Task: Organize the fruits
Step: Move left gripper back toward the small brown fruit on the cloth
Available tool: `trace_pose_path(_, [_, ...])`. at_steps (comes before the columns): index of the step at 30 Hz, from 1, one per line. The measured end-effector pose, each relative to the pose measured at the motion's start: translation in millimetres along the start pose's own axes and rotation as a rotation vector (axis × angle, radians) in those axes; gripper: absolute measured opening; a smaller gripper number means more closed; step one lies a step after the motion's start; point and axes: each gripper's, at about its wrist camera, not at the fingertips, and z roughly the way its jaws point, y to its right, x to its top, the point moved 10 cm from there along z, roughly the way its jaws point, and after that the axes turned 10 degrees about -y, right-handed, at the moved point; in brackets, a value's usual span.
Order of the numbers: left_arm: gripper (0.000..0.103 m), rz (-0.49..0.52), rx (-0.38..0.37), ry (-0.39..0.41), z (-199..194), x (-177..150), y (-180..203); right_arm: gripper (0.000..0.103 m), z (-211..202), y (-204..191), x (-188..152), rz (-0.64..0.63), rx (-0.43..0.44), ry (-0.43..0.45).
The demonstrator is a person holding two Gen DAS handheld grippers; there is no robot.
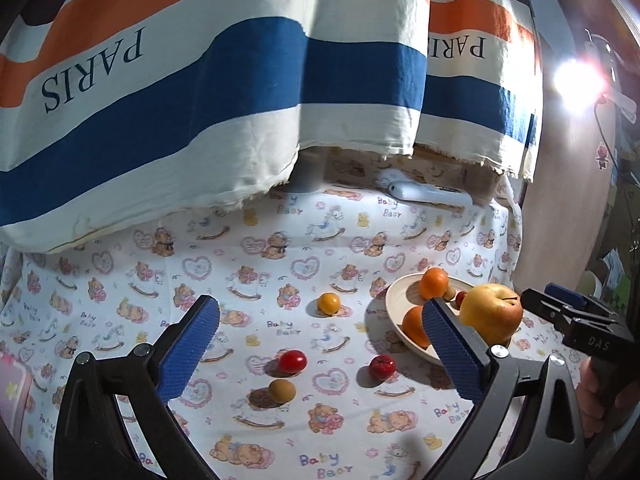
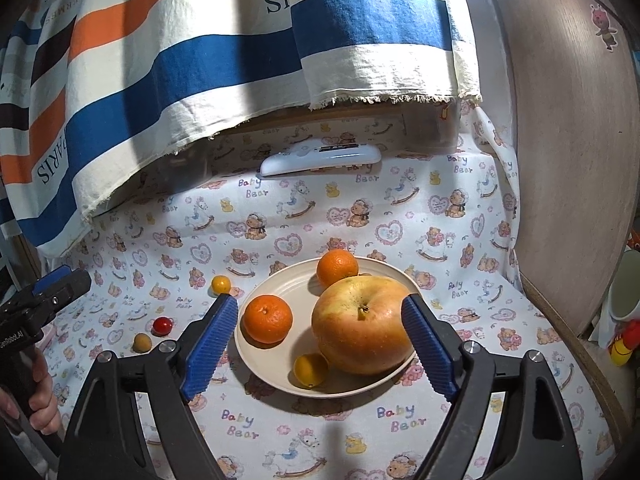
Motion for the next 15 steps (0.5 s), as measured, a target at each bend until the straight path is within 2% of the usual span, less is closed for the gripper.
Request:
trace_pose_path(2, [0.101,0.019,0.007,0.000,1,-4,0,0.090,2,0,-1,-0.002,-0.003,-0.004])
trace_pose_path(6, [0.102,0.054,0.032,0.041,-5,-8,3,0.091,5,1,-2,-0.004,-0.015,-0.009])
trace_pose_path(11, [0.102,0.038,0.019,0.104,-11,-8,2,0.091,10,0,-5,-0.008,-0.016,-0.027])
trace_pose_path(15, [0.102,0.037,0.033,0.126,-12,-8,2,0.091,11,-1,-6,-0.009,-0.016,-0.029])
